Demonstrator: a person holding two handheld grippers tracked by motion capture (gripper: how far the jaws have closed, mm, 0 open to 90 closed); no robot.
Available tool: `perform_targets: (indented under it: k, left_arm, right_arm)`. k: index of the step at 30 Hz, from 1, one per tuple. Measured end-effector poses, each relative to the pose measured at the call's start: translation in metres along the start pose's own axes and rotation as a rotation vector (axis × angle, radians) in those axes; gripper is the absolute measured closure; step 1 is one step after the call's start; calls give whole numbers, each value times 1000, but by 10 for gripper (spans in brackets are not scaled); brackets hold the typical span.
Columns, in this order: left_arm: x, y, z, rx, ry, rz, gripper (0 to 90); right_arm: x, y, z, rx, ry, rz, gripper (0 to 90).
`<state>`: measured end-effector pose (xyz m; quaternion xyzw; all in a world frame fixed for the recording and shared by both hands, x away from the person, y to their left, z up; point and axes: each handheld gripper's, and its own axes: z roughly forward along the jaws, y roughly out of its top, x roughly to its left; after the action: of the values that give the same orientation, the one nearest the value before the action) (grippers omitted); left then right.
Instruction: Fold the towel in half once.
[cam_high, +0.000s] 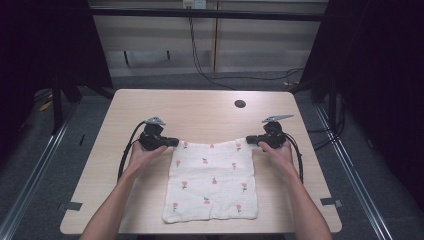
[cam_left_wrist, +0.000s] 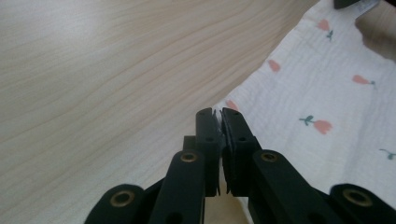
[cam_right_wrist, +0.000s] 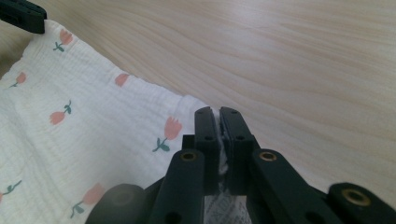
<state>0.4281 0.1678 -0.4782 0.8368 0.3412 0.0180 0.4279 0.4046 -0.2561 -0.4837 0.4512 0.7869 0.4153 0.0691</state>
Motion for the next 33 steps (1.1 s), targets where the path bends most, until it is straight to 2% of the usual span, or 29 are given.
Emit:
perform_targets:
  k: [5, 12, 17, 23, 25, 33]
  left_arm:
    - [-9, 2, -8, -26, -24, 12, 863]
    - [-13, 11, -24, -53, -2, 40, 865]
    - [-14, 16, -31, -42, 13, 70, 867]
    - [-11, 20, -33, -72, 10, 46, 867]
    - [-10, 22, -33, -87, 4, 23, 867]
    - [-10, 28, -38, -118, 9, 17, 866]
  right_arm:
    - [5, 6, -8, -16, 4, -9, 867]
    - [9, 15, -24, -52, 2, -20, 868]
    - [10, 19, -28, -75, 4, -27, 869]
    - [10, 24, -31, -93, 5, -38, 869]
    - [10, 24, -30, -100, 6, -39, 869]
    - [10, 33, -38, -130, 8, -36, 870]
